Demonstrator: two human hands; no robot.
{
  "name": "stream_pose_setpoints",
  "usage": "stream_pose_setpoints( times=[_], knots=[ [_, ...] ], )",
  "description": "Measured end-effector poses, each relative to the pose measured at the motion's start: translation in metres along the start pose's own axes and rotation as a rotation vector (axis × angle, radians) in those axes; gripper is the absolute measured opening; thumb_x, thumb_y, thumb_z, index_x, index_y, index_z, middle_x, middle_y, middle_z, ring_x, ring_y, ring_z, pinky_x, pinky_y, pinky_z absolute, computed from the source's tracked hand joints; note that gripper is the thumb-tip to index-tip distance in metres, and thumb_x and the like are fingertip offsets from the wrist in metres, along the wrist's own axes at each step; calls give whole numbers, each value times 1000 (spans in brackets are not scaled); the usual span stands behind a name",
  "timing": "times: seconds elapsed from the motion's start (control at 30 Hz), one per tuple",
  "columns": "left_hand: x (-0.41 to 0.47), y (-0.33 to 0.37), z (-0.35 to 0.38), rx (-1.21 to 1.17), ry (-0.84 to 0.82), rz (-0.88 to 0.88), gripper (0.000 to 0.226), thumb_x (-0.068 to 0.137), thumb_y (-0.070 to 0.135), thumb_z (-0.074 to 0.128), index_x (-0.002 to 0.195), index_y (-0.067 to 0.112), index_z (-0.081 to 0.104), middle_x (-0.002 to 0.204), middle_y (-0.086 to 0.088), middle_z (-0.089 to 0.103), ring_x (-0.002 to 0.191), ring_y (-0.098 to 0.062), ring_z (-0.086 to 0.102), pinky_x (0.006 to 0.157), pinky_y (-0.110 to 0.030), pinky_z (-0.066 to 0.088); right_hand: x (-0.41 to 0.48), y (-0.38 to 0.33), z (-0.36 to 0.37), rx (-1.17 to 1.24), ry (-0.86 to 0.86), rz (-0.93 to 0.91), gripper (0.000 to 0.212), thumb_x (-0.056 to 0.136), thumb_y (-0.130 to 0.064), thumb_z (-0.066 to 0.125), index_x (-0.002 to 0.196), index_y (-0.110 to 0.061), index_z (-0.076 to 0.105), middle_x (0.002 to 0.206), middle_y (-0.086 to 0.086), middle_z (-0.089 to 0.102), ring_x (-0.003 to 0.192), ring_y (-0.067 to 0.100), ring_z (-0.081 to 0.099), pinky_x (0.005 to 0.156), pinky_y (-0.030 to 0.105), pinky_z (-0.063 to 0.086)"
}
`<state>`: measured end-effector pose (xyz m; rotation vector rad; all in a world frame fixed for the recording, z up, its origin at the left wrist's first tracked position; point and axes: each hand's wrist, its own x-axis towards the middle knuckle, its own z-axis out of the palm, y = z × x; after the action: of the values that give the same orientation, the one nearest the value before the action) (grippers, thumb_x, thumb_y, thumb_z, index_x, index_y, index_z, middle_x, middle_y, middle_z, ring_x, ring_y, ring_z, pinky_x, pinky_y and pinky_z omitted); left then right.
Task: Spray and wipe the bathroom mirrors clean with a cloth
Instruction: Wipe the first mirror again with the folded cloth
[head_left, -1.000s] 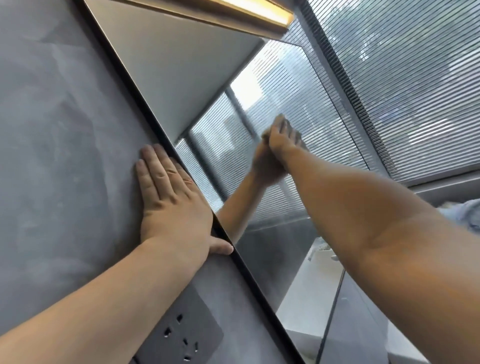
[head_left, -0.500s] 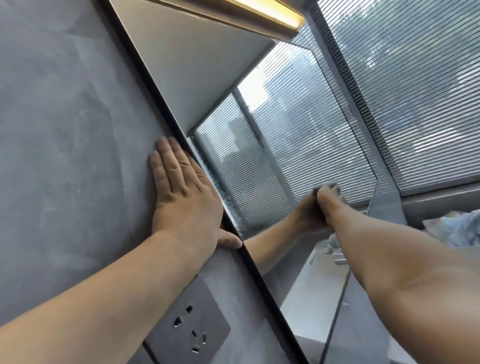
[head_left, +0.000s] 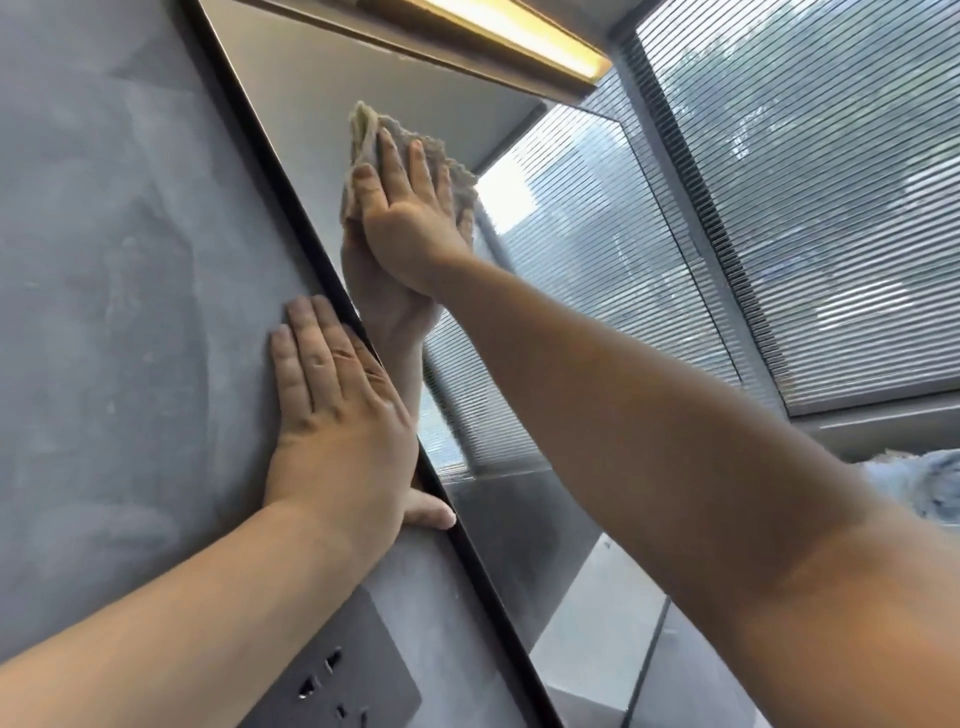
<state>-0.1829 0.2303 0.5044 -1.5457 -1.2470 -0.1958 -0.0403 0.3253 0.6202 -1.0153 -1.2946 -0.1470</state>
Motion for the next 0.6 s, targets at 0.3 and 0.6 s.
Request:
stream_pose_setpoints(
  times=[0.3, 0.6],
  knots=[
    [2, -1, 3, -11, -3, 3, 175, 45, 105, 37, 130, -35, -25, 146, -56, -20, 143, -68, -14, 121, -69, 2, -52, 197, -28, -116, 42, 634, 65, 109, -56, 10, 166, -29, -1, 175, -5, -8, 161, 20, -10, 129, 45, -9],
    [3, 0, 3, 20, -2, -21, 176, 44, 105, 37, 133, -35, -21, 145, -57, -20, 142, -69, -13, 120, -71, 2, -129, 217, -38, -75, 103, 775, 59, 113, -45, 14, 167, -22, 8, 175, 7, 5, 161, 25, 3, 129, 39, -2]
  ],
)
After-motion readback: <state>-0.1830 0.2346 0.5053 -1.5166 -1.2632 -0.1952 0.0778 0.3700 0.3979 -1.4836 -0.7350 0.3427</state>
